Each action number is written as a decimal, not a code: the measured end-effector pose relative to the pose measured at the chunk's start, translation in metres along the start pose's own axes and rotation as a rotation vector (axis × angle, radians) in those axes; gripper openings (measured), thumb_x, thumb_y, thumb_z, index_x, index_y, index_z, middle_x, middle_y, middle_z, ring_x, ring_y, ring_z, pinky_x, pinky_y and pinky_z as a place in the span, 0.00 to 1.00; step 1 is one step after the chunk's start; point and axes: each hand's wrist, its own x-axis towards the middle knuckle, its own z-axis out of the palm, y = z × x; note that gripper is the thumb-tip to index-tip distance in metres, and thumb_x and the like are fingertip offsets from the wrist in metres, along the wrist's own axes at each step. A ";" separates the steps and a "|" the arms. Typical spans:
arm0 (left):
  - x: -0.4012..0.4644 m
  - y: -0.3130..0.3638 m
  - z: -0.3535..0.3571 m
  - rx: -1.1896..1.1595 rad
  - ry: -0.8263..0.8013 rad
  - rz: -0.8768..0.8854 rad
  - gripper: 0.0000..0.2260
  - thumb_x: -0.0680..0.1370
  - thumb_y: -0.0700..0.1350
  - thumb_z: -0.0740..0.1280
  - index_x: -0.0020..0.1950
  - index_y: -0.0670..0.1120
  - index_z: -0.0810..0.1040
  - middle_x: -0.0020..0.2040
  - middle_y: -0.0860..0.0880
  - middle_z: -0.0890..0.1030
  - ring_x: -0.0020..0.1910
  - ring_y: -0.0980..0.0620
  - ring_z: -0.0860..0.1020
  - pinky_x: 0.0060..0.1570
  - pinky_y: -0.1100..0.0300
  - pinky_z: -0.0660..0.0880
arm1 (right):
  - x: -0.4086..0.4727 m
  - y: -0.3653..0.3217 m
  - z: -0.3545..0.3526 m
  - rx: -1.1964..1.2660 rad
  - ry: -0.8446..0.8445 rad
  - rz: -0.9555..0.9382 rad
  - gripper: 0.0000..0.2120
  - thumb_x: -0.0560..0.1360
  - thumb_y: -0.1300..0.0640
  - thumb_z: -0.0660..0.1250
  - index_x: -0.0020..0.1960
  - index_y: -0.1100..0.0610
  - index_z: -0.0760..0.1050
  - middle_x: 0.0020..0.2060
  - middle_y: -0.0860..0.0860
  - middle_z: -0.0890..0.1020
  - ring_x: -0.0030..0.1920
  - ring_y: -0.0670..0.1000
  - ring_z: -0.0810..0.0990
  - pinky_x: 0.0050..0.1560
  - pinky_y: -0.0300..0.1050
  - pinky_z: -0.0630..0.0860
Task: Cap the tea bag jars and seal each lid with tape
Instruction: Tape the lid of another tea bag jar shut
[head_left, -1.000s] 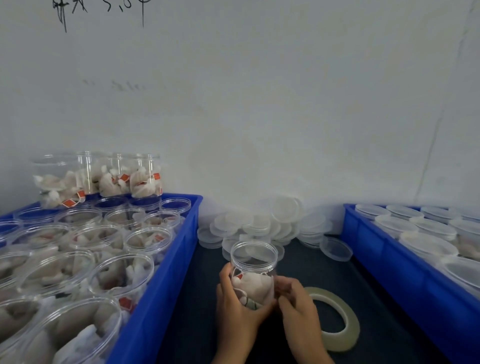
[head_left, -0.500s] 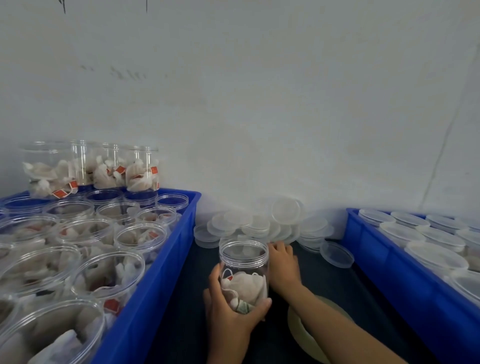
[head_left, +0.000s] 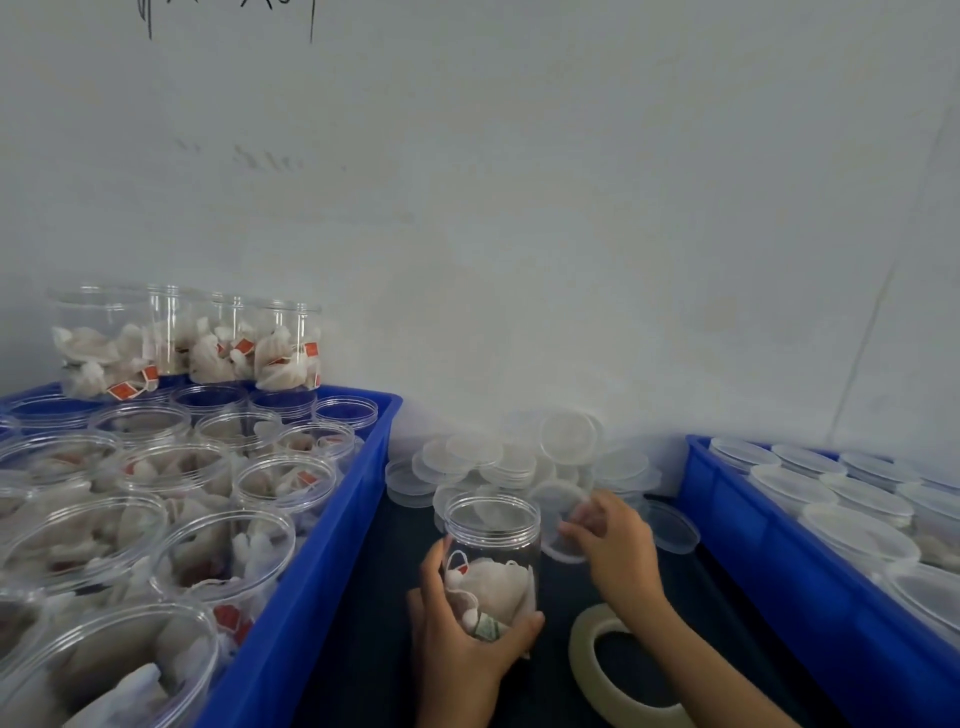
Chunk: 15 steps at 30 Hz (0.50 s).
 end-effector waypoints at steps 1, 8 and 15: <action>-0.001 0.001 0.000 0.002 -0.006 -0.009 0.47 0.57 0.45 0.84 0.63 0.67 0.57 0.50 0.60 0.64 0.47 0.67 0.68 0.46 0.62 0.68 | -0.008 -0.002 -0.005 0.132 0.012 0.102 0.09 0.71 0.60 0.73 0.46 0.55 0.74 0.38 0.48 0.82 0.39 0.44 0.82 0.39 0.41 0.75; -0.002 0.010 -0.004 -0.048 -0.043 0.030 0.46 0.57 0.47 0.83 0.66 0.66 0.60 0.53 0.61 0.66 0.50 0.65 0.70 0.52 0.60 0.70 | -0.060 0.000 -0.015 1.054 0.035 0.646 0.12 0.76 0.64 0.65 0.58 0.58 0.73 0.49 0.58 0.78 0.47 0.57 0.80 0.39 0.51 0.78; 0.002 0.022 -0.005 -0.052 -0.276 0.137 0.47 0.55 0.53 0.85 0.70 0.51 0.69 0.48 0.57 0.83 0.47 0.61 0.81 0.48 0.64 0.79 | -0.066 0.000 -0.010 1.424 -0.128 0.744 0.13 0.82 0.63 0.53 0.63 0.63 0.72 0.47 0.61 0.78 0.39 0.55 0.77 0.33 0.45 0.77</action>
